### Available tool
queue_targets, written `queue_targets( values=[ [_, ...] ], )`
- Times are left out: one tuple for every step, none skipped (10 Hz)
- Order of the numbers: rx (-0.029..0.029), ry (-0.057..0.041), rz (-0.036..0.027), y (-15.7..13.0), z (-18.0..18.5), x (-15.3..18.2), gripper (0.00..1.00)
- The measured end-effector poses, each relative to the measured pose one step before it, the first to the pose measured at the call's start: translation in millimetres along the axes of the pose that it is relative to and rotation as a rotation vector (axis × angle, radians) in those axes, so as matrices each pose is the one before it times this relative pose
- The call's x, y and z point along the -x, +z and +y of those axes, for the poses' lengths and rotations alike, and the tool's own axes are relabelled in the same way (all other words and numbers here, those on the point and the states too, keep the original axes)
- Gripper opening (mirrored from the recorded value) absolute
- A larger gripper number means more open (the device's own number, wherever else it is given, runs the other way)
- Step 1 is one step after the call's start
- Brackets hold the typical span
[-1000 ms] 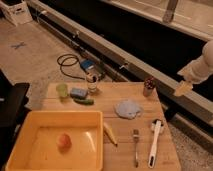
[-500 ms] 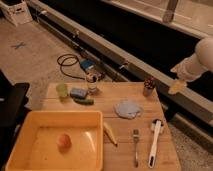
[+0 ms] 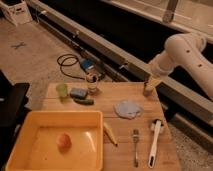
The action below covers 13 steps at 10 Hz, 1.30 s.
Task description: Place pepper in plastic cup
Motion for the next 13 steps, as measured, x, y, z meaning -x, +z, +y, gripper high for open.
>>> queue_targets(
  values=[
    [0.01066,-0.03167,-0.02216,7.48,-1.04,22.26,0.73],
    [0.01248,-0.02891,-0.02582,8.43,-1.36,21.70,0.73],
    [0.02342,-0.04455,-0.02836,13.28,1.54,27.84,0.73],
    [0.01427,-0.02608,-0.00959,7.02,1.23,13.64,0.73],
    [-0.00024,0.00230,0.00363,-0.78,0.51,-2.61,0.73],
    [-0.00029,0.00177,0.00139,-0.81,0.18,-1.26,0.73],
    [0.00112,-0.00116,-0.00061,0.56,0.26,0.69,0.73],
    [0.00214,-0.00255,-0.00227,1.24,-0.08,2.11,0.73],
    [-0.00046,0.00368,0.00133,-0.16,0.68,-2.59,0.73],
    [0.00071,-0.00137,0.00067,0.22,0.24,0.36,0.73],
    [0.00065,-0.00863,-0.00012,1.26,0.55,1.34,0.73],
    [-0.00506,-0.01268,-0.00541,1.98,0.65,3.85,0.73],
    [-0.01131,-0.01275,-0.01567,3.64,0.39,7.58,0.73]
  ],
)
